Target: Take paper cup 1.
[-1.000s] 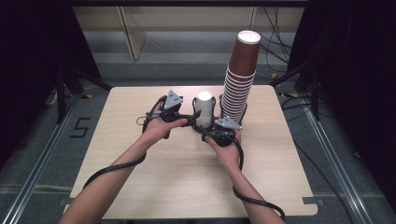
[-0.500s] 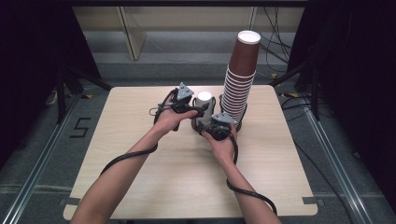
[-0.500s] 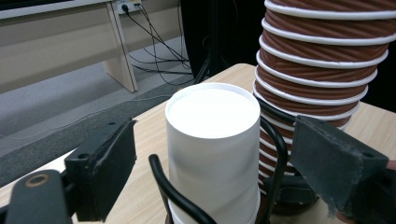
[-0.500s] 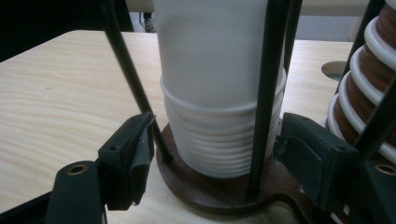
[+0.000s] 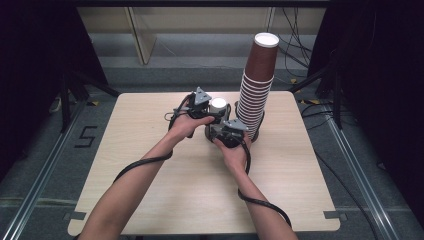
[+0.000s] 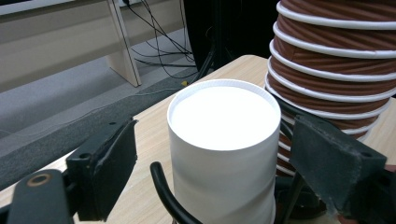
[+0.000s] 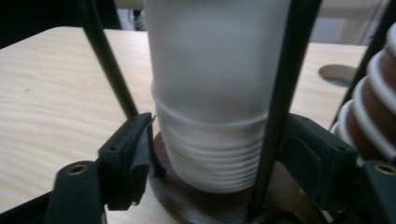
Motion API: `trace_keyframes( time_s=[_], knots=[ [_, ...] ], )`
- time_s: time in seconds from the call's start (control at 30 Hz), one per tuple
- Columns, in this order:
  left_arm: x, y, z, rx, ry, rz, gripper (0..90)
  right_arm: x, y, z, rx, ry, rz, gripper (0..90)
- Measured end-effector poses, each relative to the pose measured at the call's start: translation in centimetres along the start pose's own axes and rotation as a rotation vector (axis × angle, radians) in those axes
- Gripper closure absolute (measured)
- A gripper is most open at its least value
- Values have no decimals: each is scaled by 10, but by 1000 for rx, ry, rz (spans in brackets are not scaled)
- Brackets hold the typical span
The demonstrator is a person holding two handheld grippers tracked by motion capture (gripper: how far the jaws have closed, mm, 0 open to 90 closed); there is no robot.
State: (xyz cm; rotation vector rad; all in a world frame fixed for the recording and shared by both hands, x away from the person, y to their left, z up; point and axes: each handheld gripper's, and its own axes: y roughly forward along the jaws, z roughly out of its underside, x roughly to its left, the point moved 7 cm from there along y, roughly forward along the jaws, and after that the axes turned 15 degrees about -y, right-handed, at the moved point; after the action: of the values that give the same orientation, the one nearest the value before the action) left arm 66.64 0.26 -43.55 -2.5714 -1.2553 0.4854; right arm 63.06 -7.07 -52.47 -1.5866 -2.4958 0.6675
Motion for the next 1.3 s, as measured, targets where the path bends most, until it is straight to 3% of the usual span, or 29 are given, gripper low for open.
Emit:
trace_keyframes(
  time_s=[0.17,0.2,0.3,0.4,0.43,0.5,0.53,0.57,0.83,1.03,1.07,1.13,1.2,1.23,1.27,1.3],
  knots=[
    [-1,2,1,3,5,0,143,0,4,1,0,-11,11,280],
    [-1,2,1,5,3,0,143,1,3,3,29,-16,17,279],
    [-1,3,0,5,5,0,143,0,6,2,4,-36,31,276],
    [-1,4,0,7,3,0,143,2,8,2,2,-13,29,264],
    [-1,4,1,9,5,-1,144,4,9,0,-15,15,36,263],
    [-1,4,1,10,8,0,144,4,10,0,-21,9,43,264],
    [-1,5,1,5,6,6,144,2,8,2,8,-37,59,266],
    [-1,5,1,5,6,6,144,2,8,2,8,-37,59,266],
    [-1,8,1,12,11,7,150,3,11,2,-17,7,52,270],
    [-3,10,0,13,5,27,152,3,11,1,-16,12,45,273],
    [-3,11,0,11,7,28,152,1,11,1,-16,-17,50,274],
    [-3,11,-1,9,7,35,156,3,11,1,-18,18,49,274],
    [-4,11,-1,2,-11,49,166,2,11,1,-14,-5,53,274],
    [-4,11,0,1,-18,55,169,3,11,1,-19,19,49,273],
    [-4,11,0,1,-28,58,172,2,11,1,-15,-5,51,274],
    [-4,11,1,3,-28,59,174,3,11,1,-19,18,48,274]
  ],
)
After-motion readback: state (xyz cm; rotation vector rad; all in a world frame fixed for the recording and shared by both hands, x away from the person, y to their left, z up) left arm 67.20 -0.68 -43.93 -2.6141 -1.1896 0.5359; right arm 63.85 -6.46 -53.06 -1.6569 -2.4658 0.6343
